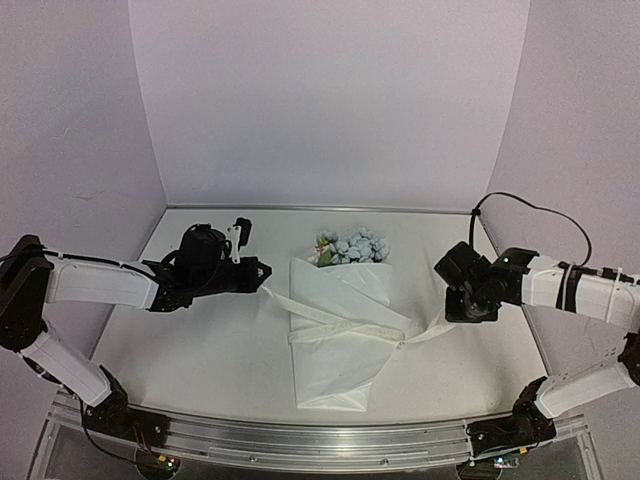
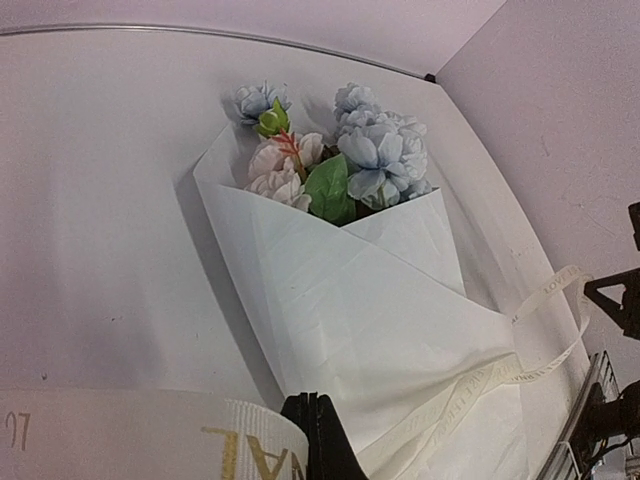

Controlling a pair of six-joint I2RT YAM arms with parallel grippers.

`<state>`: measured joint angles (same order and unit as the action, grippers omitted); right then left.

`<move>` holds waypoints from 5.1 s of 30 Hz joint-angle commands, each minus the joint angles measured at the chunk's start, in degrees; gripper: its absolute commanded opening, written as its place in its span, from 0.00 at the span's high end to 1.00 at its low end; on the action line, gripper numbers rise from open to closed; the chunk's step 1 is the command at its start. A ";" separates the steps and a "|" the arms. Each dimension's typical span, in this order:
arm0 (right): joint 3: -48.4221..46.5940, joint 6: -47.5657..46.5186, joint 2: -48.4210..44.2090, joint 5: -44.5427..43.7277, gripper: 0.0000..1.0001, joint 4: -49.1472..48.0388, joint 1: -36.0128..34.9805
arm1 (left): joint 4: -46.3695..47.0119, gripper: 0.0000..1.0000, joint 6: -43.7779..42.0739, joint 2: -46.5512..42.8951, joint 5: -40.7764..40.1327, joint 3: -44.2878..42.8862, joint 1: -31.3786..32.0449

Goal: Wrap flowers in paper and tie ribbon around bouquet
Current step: Tie the ribbon around the folded bouquet, then place the ribbon at the center of the board, then adjust the folded bouquet at the center of the board, then pick up the ribbon from the folded bouquet.

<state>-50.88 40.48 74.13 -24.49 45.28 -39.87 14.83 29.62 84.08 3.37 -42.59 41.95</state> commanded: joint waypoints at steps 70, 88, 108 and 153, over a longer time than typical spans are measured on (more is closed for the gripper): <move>1.06 -4.38 -0.09 21.76 0.29 -0.30 12.43 | 0.55 0.28 66.39 -10.18 -5.42 16.39 -2.09; 15.34 2.12 -0.12 16.71 0.20 -25.25 -9.60 | 3.63 0.25 64.09 -8.70 -6.87 16.77 3.76; 15.15 18.43 13.51 4.77 0.55 -35.27 -23.40 | 3.43 0.24 62.59 -12.10 -5.41 19.10 3.69; 10.93 0.08 -13.85 11.72 0.32 -8.27 -15.89 | 37.80 0.41 93.69 25.97 -22.11 8.23 13.85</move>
<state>-38.00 43.86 61.73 -15.34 34.34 -57.67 49.23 114.08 108.11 -16.72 -32.26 55.46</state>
